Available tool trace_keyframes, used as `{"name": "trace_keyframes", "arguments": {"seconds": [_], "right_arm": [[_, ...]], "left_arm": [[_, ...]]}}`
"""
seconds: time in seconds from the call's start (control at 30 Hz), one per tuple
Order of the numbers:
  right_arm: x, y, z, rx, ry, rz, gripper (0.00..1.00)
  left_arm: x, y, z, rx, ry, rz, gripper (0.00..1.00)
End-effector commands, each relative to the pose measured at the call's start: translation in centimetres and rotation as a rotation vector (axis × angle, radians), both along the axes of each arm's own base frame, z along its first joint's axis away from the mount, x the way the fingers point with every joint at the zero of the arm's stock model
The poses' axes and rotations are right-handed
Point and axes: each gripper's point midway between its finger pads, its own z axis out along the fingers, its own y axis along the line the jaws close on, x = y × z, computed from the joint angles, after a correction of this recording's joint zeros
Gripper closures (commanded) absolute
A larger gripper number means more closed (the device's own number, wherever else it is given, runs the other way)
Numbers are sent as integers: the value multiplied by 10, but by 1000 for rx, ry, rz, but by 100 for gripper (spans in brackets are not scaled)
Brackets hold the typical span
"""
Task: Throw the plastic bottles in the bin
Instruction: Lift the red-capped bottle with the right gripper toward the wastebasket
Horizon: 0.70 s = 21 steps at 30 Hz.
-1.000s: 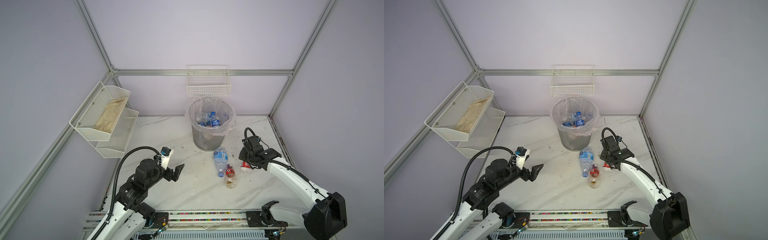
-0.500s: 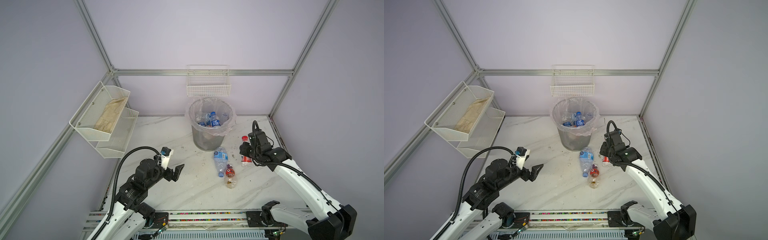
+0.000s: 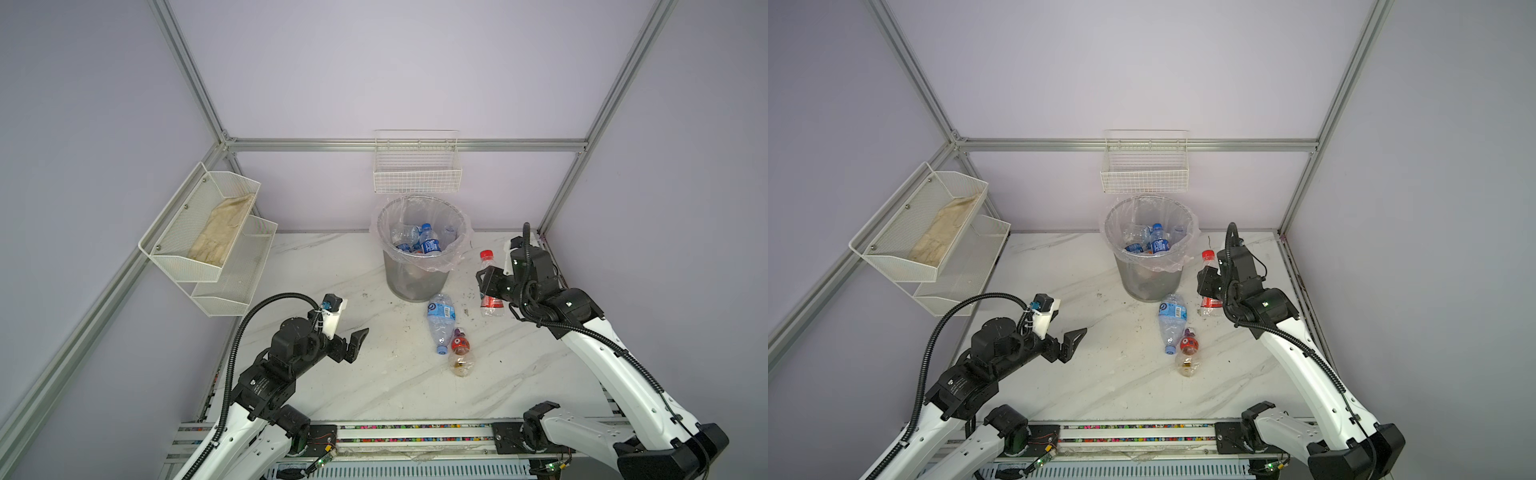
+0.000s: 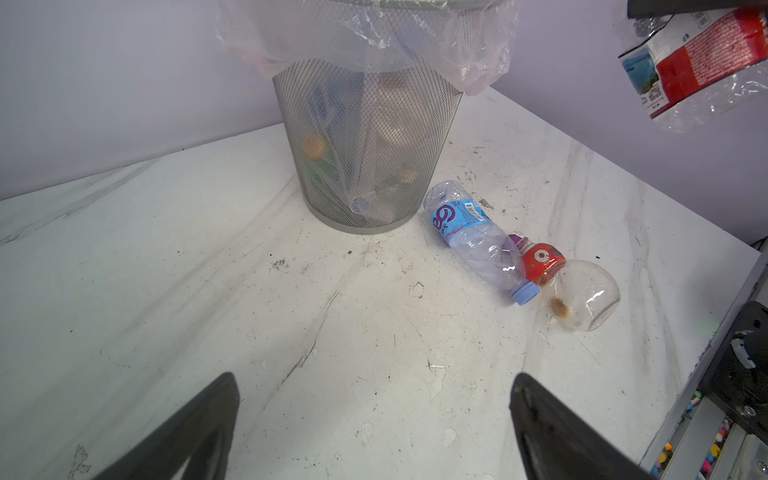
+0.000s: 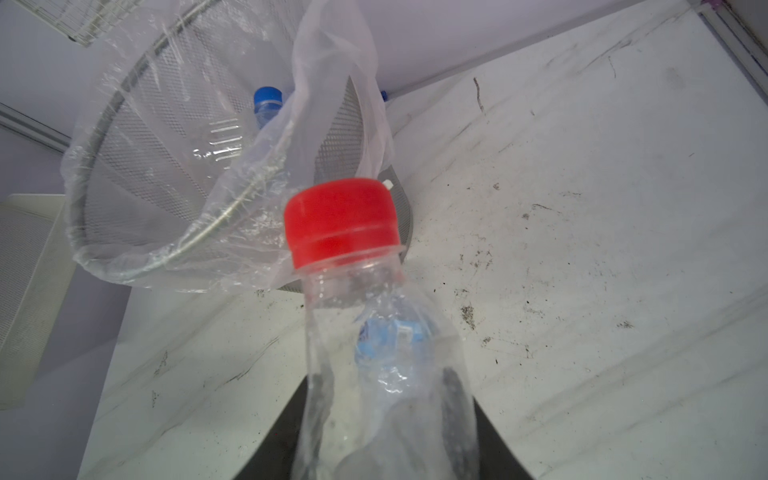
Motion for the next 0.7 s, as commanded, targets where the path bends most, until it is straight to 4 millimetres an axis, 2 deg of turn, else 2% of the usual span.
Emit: {"name": "trace_keyframes", "arguments": {"seconds": [0.0, 0.23, 0.67], "right_arm": [[6, 7, 27, 33, -71, 32, 100], [11, 15, 59, 71, -137, 65, 100], [6, 31, 130, 174, -309, 159, 100]], "left_arm": [[-1, -1, -18, 4, 37, -1, 0], [0, -1, -18, 4, 38, 0, 0], [0, -2, -18, 5, 41, -1, 0]]}}
